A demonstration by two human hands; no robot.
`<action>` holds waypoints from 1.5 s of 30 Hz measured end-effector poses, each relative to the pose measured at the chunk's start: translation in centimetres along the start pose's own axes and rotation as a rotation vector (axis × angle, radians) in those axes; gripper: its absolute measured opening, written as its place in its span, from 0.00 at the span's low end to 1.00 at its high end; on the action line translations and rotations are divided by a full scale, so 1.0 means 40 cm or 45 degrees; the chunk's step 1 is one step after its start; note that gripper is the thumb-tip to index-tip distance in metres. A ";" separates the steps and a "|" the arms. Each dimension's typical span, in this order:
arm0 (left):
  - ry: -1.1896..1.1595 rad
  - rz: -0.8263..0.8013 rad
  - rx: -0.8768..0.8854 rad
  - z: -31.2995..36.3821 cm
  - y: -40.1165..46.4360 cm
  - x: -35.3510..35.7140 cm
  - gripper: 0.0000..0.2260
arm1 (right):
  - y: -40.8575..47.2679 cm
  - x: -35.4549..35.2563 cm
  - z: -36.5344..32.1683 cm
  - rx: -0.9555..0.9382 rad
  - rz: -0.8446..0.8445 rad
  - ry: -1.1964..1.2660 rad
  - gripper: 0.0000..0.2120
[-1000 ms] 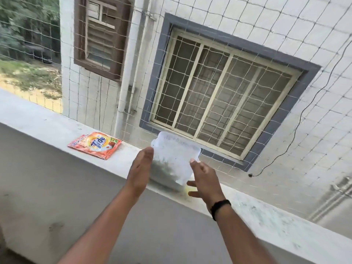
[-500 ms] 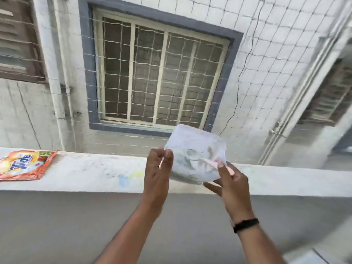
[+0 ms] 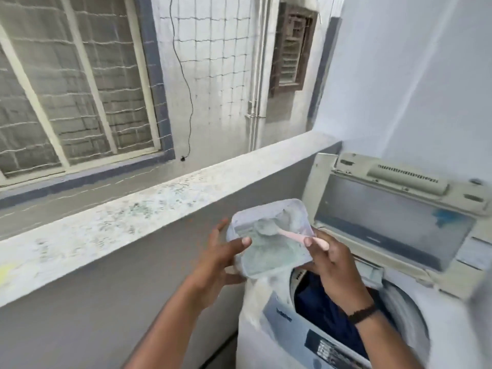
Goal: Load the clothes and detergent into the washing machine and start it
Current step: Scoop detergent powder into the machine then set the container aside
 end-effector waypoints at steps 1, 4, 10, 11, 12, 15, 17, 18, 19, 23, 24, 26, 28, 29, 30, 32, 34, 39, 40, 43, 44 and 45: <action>0.032 -0.011 -0.027 -0.038 0.012 0.032 0.39 | 0.000 -0.040 0.032 -0.007 0.008 -0.137 0.14; 0.111 -0.002 -0.065 -0.138 0.043 0.144 0.32 | -0.030 -0.151 0.114 -0.006 0.073 -0.486 0.21; 0.218 0.103 -0.017 -0.242 0.045 0.308 0.37 | -0.107 -0.310 0.233 -0.100 0.252 -0.886 0.19; 0.246 0.096 0.000 -0.247 0.047 0.325 0.38 | -0.113 -0.329 0.244 -0.103 0.249 -0.893 0.16; 0.293 0.087 0.025 -0.255 0.050 0.346 0.39 | -0.118 -0.353 0.260 -0.087 0.235 -0.900 0.15; 0.426 0.065 0.085 -0.270 0.051 0.394 0.42 | -0.128 -0.401 0.291 -0.053 0.183 -0.856 0.16; 0.441 0.031 0.100 -0.277 0.047 0.415 0.42 | -0.139 -0.411 0.277 -0.130 0.191 -0.761 0.18; 0.449 0.008 0.111 -0.276 0.045 0.426 0.42 | -0.144 -0.411 0.268 -0.175 0.188 -0.728 0.19; 0.467 -0.014 0.122 -0.276 0.042 0.436 0.42 | -0.151 -0.413 0.263 -0.208 0.183 -0.709 0.20; 0.535 -0.055 0.166 -0.263 0.033 0.468 0.43 | -0.171 -0.419 0.261 -0.216 0.217 -0.763 0.19; 0.537 -0.045 0.182 -0.260 0.033 0.473 0.44 | -0.177 -0.424 0.260 -0.217 0.243 -0.781 0.18; 0.535 -0.021 0.214 -0.254 0.039 0.477 0.45 | -0.190 -0.429 0.250 -0.247 0.299 -0.841 0.16; 0.535 -0.037 0.236 -0.256 0.042 0.491 0.46 | -0.204 -0.437 0.251 -0.245 0.328 -0.917 0.15; 0.532 -0.051 0.248 -0.255 0.043 0.503 0.45 | -0.209 -0.441 0.257 -0.218 0.329 -0.959 0.15; 0.526 -0.064 0.257 -0.255 0.042 0.514 0.44 | -0.212 -0.442 0.264 -0.179 0.325 -0.993 0.15; 0.521 -0.072 0.271 -0.257 0.041 0.531 0.42 | -0.211 -0.448 0.282 -0.121 0.331 -1.008 0.15; 0.533 -0.073 0.274 -0.264 0.042 0.542 0.42 | -0.206 -0.459 0.303 -0.072 0.351 -0.911 0.15; 0.501 -0.047 0.246 -0.291 0.057 0.528 0.44 | -0.189 -0.493 0.340 0.069 0.325 -0.469 0.13; 0.491 -0.051 0.239 -0.296 0.059 0.527 0.45 | -0.187 -0.496 0.354 0.122 0.324 -0.374 0.12; 0.473 -0.070 0.207 -0.315 0.063 0.529 0.45 | -0.186 -0.492 0.413 0.308 0.318 -0.097 0.11; 0.464 -0.072 0.195 -0.320 0.065 0.530 0.45 | -0.183 -0.488 0.427 0.350 0.314 -0.023 0.11; 0.456 -0.073 0.189 -0.324 0.066 0.530 0.45 | -0.181 -0.485 0.437 0.383 0.316 0.043 0.11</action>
Point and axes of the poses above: each hand's wrist, its own y-axis towards the middle knuckle, its own x-axis out of the palm, z = x × y, the point moved 10 cm from there along y, towards the middle knuckle, and after that the axes turned 7 degrees about x, right-handed, at the moved point
